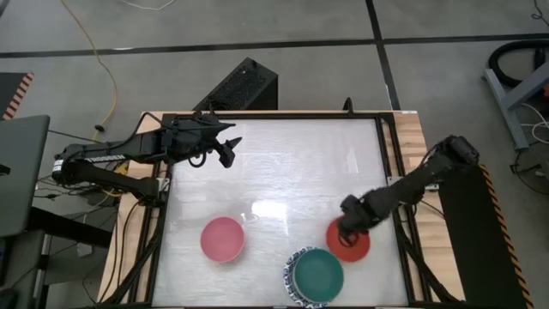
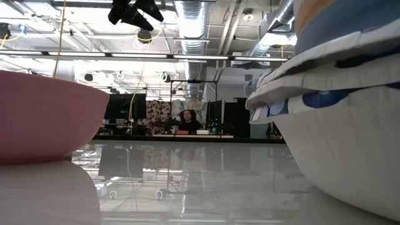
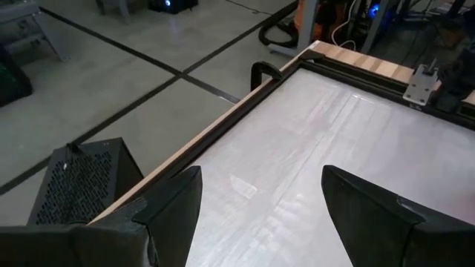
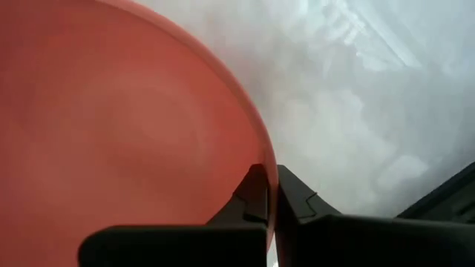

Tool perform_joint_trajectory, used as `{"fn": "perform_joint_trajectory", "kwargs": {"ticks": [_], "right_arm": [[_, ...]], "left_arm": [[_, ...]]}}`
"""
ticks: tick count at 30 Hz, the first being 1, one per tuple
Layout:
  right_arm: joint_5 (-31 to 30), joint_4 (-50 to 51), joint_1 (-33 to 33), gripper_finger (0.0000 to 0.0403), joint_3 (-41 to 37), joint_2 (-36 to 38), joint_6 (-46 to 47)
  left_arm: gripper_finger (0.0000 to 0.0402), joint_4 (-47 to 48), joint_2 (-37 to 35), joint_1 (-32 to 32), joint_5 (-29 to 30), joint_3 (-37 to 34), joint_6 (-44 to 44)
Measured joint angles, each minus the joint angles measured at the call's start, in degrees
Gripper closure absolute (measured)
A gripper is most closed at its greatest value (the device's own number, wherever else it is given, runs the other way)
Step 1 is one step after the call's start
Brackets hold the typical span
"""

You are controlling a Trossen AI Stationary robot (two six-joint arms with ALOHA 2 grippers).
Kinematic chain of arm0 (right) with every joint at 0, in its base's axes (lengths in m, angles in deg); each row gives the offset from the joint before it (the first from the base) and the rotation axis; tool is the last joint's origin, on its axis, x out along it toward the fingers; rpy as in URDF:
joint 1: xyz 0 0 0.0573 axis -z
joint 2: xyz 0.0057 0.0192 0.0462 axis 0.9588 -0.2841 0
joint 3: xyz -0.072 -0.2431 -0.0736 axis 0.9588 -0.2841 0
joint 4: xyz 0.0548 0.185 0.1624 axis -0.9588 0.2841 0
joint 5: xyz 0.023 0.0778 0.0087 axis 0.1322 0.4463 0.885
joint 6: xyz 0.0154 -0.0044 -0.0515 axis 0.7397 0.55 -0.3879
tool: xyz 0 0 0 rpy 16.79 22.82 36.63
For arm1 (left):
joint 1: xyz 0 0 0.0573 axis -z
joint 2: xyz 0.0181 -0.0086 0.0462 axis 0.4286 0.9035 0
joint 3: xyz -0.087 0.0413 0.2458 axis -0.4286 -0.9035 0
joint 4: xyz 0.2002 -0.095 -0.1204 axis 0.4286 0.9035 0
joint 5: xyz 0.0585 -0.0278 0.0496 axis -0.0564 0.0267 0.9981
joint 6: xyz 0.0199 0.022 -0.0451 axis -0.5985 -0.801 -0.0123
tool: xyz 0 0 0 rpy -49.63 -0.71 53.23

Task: Nest bowls inside each other
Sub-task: Stack the orange bowl onto the dark green bowl

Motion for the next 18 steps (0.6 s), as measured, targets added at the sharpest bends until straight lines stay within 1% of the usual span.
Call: {"fn": "perform_joint_trajectory", "kwargs": {"ticks": [5,10,14,18], "right_arm": [[-4.99,0.06,9.15,0.0392,1.17,0.31,-6.90],[-11.35,0.80,17.01,0.0392,6.05,1.18,-14.87],[-12.89,-0.93,20.55,0.0392,12.71,1.51,-21.16],[-12.73,-3.91,20.68,0.0392,19.10,1.49,-27.81]], "left_arm": [[0.0136,0.02,0.01,0.00,-0.03,0.00,-0.02],[0.0136,0.63,0.02,0.00,-0.09,0.00,-0.04],[0.0136,2.50,0.02,0.00,-0.42,0.00,-0.04],[0.0136,3.10,0.02,0.00,-0.44,0.00,-0.04]]}}
